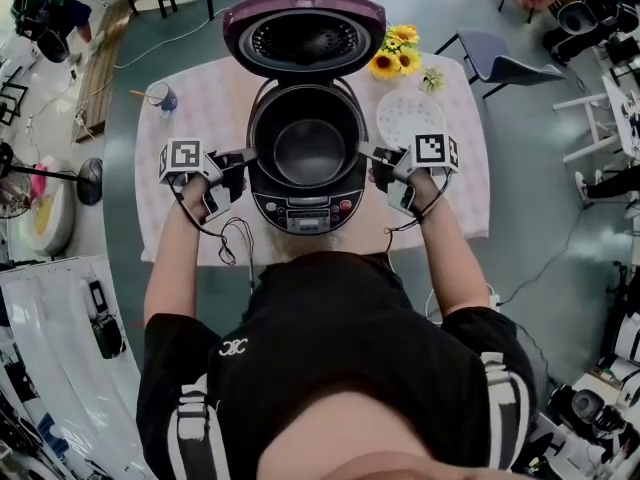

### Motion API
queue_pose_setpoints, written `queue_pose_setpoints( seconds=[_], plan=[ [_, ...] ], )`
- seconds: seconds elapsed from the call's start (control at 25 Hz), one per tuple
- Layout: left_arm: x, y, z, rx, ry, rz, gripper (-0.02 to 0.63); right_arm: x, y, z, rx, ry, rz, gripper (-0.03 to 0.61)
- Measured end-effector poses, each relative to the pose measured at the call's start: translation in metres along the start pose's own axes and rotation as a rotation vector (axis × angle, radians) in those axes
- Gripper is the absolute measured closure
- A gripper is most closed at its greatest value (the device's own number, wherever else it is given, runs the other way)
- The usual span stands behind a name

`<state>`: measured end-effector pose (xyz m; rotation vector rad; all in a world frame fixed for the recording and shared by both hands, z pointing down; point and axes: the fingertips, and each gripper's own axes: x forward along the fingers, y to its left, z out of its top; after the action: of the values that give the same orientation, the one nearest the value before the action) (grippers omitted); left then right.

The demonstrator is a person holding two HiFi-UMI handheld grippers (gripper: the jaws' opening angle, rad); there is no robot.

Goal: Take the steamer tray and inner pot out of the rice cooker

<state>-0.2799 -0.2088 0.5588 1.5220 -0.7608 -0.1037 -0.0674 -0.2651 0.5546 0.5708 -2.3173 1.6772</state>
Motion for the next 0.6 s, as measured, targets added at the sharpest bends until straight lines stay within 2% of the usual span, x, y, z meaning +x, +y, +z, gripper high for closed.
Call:
queue_pose_setpoints(
  seconds=[0.12, 0.32, 0.6],
  plan=[
    [-0.008, -0.021, 0.006, 0.033, -0.017, -0.067, 0.606, -0.007, 0.016, 0.008, -0.022, -0.036, 0.034, 0.555],
    [-0.021, -0.079, 0.011, 0.081, -0.059, -0.236, 0.604, -0.030, 0.051, 0.011, 0.003, -0.117, 0.130, 0.555],
    [-0.026, -0.141, 0.006, 0.153, -0.090, -0.374, 0.604, -0.071, 0.090, 0.021, -0.002, -0.216, 0.203, 0.557]
  ],
)
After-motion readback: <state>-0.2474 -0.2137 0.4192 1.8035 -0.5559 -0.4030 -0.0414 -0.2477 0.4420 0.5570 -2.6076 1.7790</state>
